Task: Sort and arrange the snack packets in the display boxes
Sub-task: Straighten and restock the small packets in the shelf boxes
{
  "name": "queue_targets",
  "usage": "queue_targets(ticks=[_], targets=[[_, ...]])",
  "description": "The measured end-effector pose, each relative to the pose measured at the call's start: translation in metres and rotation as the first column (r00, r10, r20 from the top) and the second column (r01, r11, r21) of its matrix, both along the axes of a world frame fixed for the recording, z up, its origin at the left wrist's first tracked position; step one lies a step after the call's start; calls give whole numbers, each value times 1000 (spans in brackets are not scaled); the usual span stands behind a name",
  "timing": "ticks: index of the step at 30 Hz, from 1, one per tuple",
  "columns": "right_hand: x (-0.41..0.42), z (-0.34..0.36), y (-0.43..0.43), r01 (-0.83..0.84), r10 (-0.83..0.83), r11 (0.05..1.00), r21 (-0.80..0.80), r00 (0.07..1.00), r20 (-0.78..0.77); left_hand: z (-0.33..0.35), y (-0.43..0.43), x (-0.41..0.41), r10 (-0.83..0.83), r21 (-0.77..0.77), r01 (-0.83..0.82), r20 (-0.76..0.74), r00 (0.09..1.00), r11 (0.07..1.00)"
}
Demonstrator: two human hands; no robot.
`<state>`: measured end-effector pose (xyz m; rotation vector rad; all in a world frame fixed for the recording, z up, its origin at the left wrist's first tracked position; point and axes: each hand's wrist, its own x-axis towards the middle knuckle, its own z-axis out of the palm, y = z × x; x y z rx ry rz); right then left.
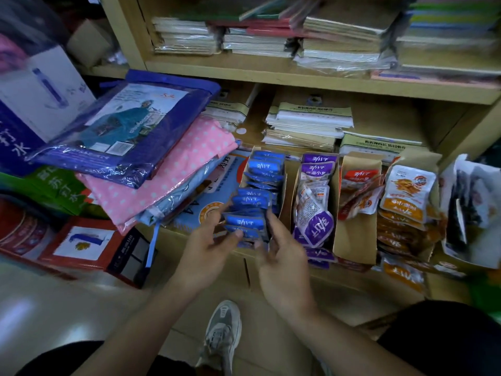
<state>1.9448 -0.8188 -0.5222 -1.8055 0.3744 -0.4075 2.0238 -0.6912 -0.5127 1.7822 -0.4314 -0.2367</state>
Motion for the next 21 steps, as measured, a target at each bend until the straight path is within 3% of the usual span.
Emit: queue_targets(ticks=[2,5,9,15,18,21], targets=[[-9,-4,10,-101,100,995,-9,993,-54,-2,-2,-3,5,-25,-7,-55,998,1000],[-6,-13,15,-121,111,987,-105,989,-99,1,-10,-10,-13,-123,-9,-182,983,992],[2,-11,15,-152,144,984,-94,985,-91,14,-21,-17,-30,-239,-21,-210,977,971],[2,-6,17,-214,214,974,-77,977,-8,24,-25,4,153,-284,-214,-222,963,935],[2,-8,16,-235,233,971,-50,972,-39,24,-32,7,201,-337,-314,-329,923,888],[1,-8,15,-253,251,968,-5,964,-87,22,-38,5,247,-321,-347,-313,917,881]])
